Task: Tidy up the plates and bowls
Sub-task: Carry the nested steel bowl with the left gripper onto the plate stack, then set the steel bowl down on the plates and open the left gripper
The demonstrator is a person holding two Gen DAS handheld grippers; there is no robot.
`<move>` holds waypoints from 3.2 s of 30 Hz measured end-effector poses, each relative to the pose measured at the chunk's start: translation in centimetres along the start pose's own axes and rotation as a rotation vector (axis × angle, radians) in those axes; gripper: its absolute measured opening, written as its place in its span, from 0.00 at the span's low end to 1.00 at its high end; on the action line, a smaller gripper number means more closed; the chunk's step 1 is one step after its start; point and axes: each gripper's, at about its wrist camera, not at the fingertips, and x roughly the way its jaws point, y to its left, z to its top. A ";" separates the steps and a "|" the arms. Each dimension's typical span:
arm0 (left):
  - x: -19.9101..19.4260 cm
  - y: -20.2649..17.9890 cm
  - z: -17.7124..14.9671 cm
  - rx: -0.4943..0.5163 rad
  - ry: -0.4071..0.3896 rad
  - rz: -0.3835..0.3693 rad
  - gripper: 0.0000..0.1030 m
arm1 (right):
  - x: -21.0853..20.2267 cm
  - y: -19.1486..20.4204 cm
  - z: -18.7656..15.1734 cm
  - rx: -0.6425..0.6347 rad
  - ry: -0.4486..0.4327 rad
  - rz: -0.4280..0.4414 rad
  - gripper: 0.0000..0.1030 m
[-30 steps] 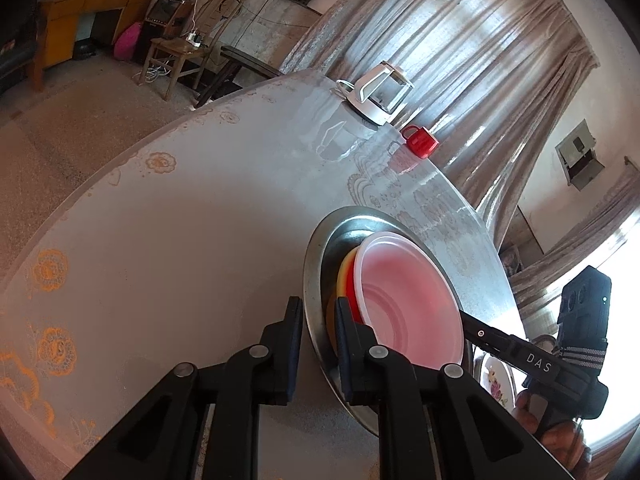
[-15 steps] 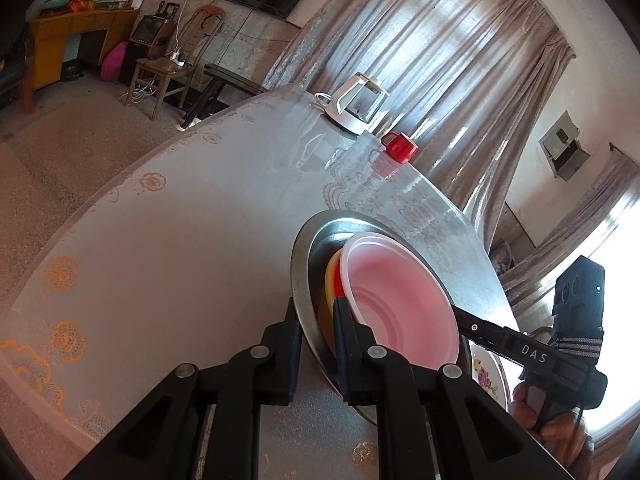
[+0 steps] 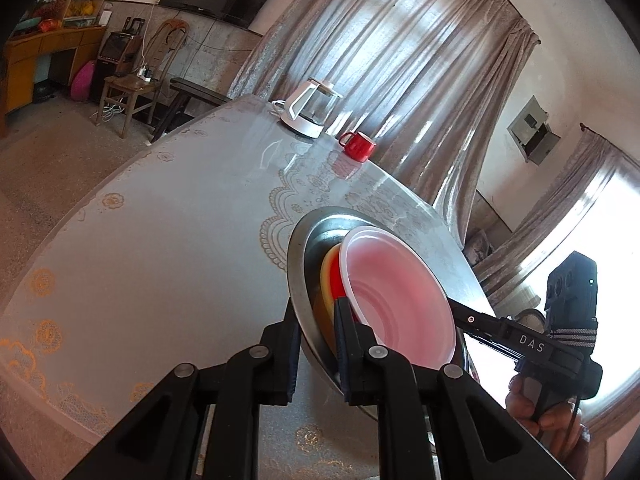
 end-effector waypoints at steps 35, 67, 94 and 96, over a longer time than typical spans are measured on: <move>6.4 -9.5 -4.9 0.165 0.221 -0.133 0.17 | -8.5 -10.7 -4.9 0.204 -0.071 -0.171 0.23; 7.5 -9.5 -6.6 0.165 0.287 -0.138 0.17 | -8.4 -12.3 -6.2 0.241 -0.038 -0.200 0.23; 6.8 -9.8 -7.0 0.203 0.258 -0.105 0.20 | -8.9 -11.5 -7.3 0.211 -0.038 -0.205 0.25; 6.7 -9.9 -7.1 0.207 0.252 -0.098 0.21 | -8.9 -11.4 -7.4 0.204 -0.047 -0.220 0.23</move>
